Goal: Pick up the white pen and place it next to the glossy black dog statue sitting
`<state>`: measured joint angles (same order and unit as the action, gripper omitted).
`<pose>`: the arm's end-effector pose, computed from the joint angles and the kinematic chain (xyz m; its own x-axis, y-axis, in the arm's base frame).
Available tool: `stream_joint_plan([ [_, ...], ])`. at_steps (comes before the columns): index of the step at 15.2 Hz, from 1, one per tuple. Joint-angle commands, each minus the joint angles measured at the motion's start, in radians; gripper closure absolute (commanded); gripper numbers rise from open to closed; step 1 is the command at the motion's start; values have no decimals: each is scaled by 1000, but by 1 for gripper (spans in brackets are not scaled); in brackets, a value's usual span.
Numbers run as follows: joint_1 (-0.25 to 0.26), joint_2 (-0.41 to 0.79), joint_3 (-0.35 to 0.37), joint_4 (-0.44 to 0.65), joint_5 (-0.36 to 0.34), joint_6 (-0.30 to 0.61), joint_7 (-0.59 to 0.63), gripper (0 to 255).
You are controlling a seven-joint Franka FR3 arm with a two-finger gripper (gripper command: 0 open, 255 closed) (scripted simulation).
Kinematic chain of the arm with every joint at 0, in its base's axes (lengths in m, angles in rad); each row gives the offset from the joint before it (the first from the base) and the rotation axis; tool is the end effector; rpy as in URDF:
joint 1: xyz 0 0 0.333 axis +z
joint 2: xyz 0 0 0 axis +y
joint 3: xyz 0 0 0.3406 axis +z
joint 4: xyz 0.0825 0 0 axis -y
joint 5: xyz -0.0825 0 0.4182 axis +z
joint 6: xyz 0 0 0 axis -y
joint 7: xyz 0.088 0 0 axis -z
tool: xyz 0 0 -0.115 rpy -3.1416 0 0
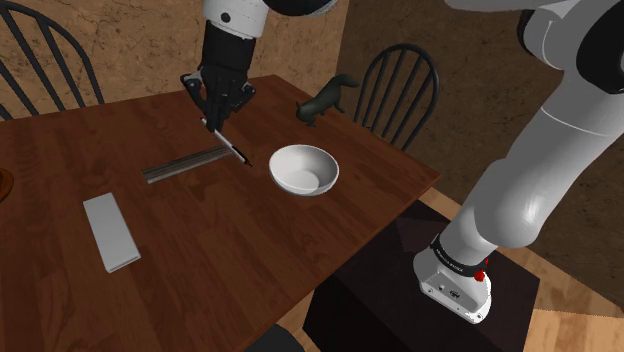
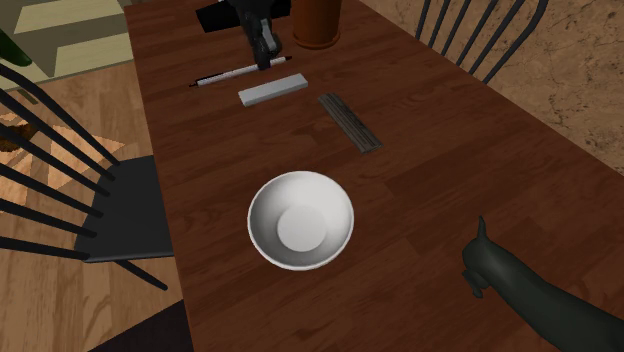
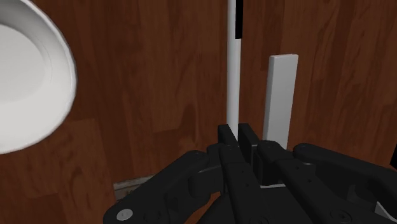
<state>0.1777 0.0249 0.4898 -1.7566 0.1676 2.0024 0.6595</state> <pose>0.4878 0.3951 0.5746 0.9965 -0.0552 0.0631 -0.0361 -0.9622 -0.2701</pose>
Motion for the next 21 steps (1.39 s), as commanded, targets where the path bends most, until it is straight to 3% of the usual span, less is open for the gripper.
stream_joint_plan([
  [1, 0, 4, 0, 30, -4, -26, 5, 255],
  [8, 1, 13, 0, 125, -14, -112, 21, 255],
  [14, -69, -174, -84, -65, 100, -124, -153, 255],
  [21, -117, -337, -208, -222, 158, -171, -336, 255],
])
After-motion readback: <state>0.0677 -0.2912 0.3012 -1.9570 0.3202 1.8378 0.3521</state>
